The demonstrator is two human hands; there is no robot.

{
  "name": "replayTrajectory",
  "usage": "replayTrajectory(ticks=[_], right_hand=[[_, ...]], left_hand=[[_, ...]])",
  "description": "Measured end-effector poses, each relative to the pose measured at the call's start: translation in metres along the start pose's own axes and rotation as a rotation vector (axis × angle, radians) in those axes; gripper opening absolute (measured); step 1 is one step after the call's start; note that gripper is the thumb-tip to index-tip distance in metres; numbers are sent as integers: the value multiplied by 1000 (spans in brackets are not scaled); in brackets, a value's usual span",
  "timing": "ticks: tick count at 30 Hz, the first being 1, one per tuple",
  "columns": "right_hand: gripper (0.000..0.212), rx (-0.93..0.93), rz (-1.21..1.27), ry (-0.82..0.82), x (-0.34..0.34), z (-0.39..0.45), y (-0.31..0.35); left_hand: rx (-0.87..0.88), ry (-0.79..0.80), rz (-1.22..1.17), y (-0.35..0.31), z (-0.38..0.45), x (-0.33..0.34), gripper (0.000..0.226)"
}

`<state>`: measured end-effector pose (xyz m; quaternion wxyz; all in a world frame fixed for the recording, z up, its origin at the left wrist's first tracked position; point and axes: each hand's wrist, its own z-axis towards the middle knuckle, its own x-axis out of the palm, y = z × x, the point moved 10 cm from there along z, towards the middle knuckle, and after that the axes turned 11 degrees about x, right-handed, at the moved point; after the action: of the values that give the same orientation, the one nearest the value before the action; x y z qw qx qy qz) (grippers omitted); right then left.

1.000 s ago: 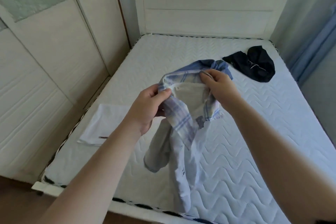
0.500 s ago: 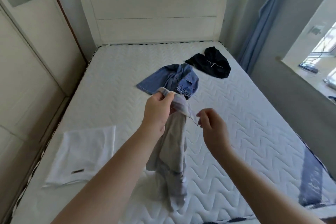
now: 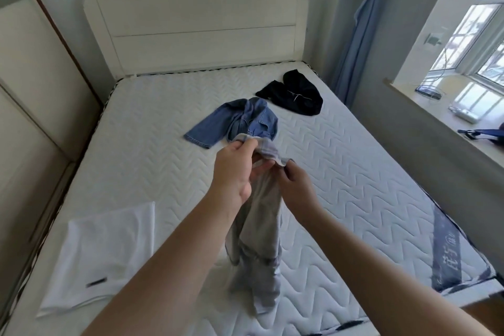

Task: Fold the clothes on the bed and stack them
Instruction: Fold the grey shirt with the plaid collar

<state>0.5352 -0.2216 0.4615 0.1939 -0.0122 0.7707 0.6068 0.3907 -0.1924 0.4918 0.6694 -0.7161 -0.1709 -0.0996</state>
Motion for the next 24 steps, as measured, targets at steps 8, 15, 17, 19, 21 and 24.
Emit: replayTrajectory(ticks=[8, 15, 17, 19, 21, 24], right_hand=[[32, 108, 305, 142, -20, 2, 1], [35, 140, 502, 139, -44, 9, 14], [35, 142, 518, 152, -44, 7, 13], [33, 172, 553, 138, -45, 7, 8], [27, 214, 586, 120, -49, 7, 2], [23, 247, 637, 139, -57, 6, -4]], left_hand=[[-35, 166, 45, 22, 16, -10, 25], [-168, 252, 86, 95, 4, -44, 24], [-194, 222, 182, 125, -4, -63, 20], [-213, 204, 334, 154, -13, -79, 19], [-221, 224, 498, 177, -19, -89, 27], [-262, 294, 609, 204, -26, -95, 66]])
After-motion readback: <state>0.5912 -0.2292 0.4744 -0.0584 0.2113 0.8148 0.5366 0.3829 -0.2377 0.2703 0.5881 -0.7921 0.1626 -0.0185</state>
